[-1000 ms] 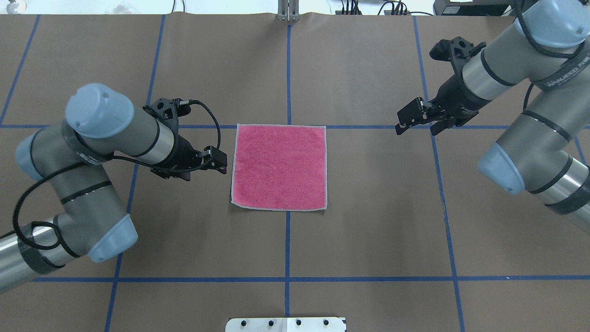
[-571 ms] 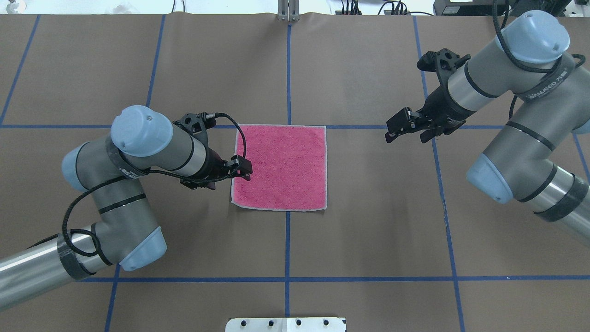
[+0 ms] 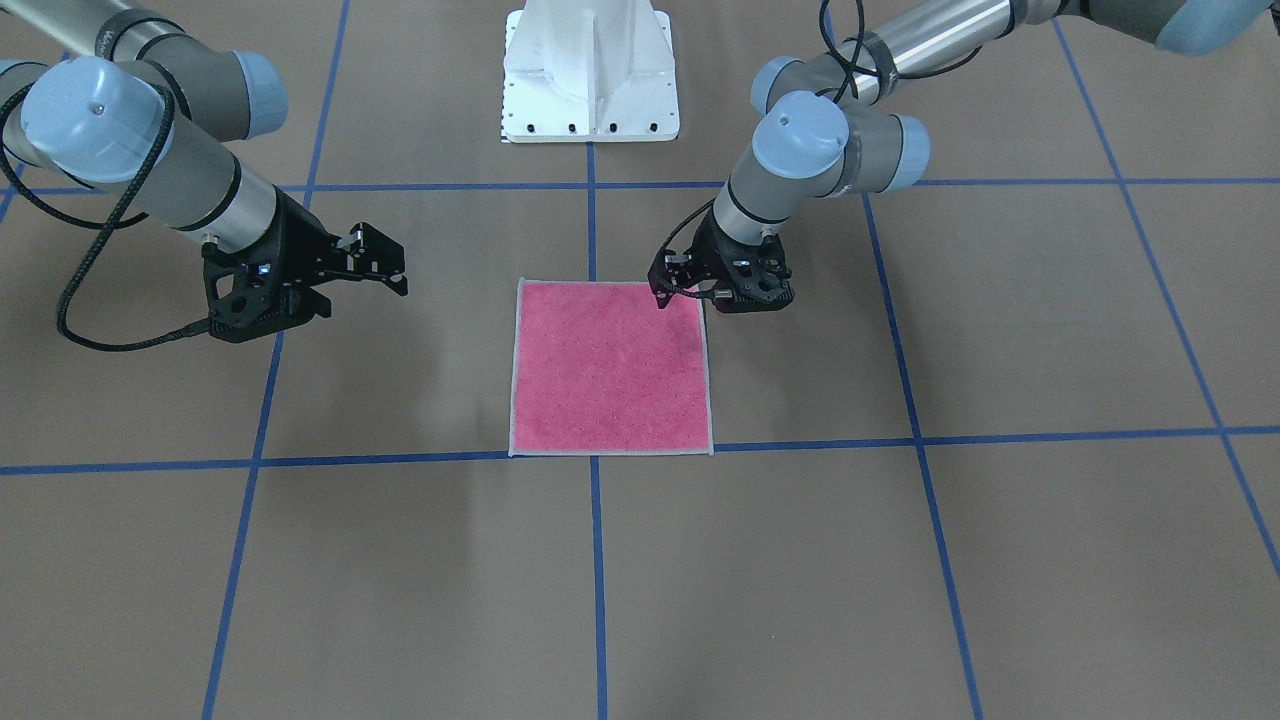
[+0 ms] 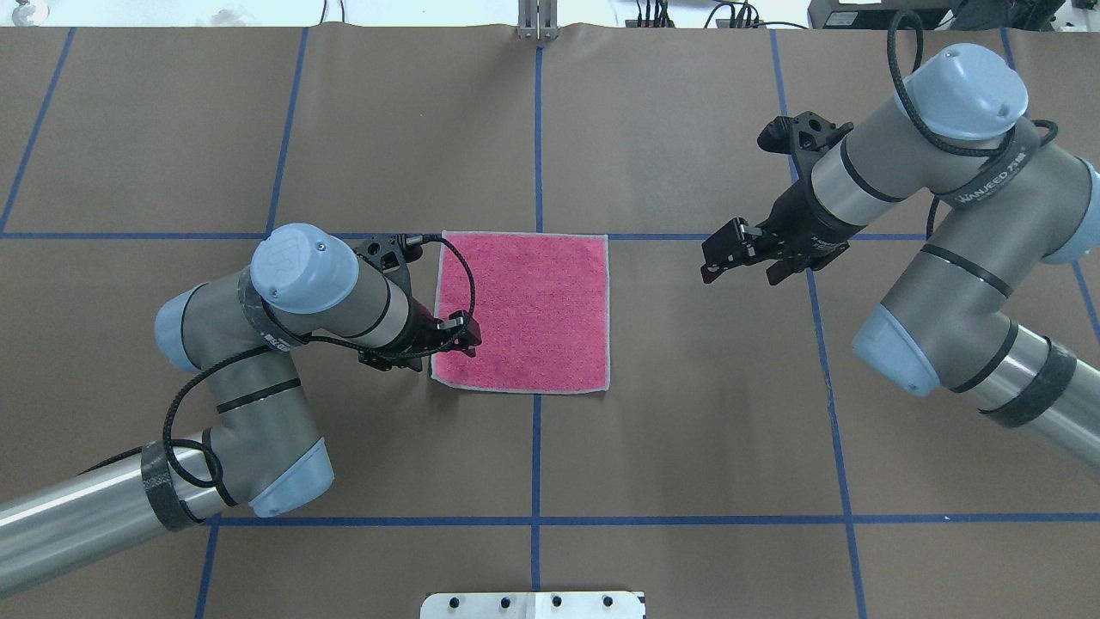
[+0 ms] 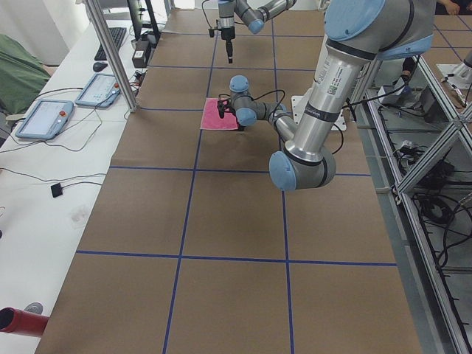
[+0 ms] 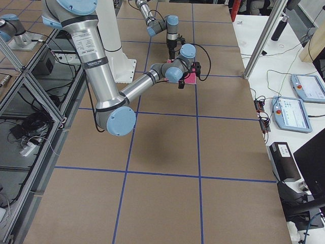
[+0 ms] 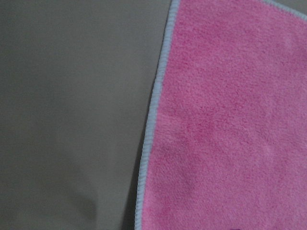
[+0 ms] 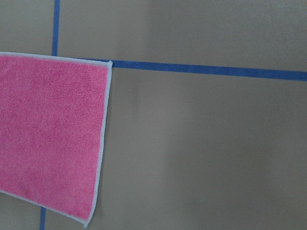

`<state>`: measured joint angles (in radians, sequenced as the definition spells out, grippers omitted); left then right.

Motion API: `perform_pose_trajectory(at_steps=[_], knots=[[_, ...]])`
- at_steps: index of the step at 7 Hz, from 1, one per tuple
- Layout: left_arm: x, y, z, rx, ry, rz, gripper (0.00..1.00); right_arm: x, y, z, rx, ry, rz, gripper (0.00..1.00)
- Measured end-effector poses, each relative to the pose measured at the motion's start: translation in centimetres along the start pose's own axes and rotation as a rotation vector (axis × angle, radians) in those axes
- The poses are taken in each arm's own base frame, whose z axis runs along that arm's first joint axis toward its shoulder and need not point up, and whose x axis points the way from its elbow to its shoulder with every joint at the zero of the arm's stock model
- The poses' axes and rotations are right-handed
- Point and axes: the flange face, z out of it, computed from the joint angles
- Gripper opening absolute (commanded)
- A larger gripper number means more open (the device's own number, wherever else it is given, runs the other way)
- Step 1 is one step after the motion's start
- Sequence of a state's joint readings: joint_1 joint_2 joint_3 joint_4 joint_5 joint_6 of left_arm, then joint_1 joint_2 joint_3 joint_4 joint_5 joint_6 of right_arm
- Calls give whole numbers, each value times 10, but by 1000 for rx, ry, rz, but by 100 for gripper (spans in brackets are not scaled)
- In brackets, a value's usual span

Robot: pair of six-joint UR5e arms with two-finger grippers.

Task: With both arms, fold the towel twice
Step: 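Move the left gripper to the pink towel's side edge while the right arm approaches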

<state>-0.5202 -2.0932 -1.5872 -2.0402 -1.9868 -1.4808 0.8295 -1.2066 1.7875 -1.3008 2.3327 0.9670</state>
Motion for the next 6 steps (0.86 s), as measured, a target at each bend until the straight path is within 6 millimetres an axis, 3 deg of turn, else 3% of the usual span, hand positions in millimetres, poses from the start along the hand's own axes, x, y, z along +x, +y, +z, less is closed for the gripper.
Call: perform_pose_trajectory(at_steps=[2,3,4,6], knots=[[-1,3,2,-9,-4,-1,50,-2,0,0,-1,-3,3,99],[-2,4,3,-14,-6,-1,31,-4,0,-1,0,-5,10,99],[-1,7,4,-19,-8,0,4,-6,0,-1,-1,-8,18,99],[-1,11,5,-26,-13,-3,0,-9,1,1,-5,-10,24,99]])
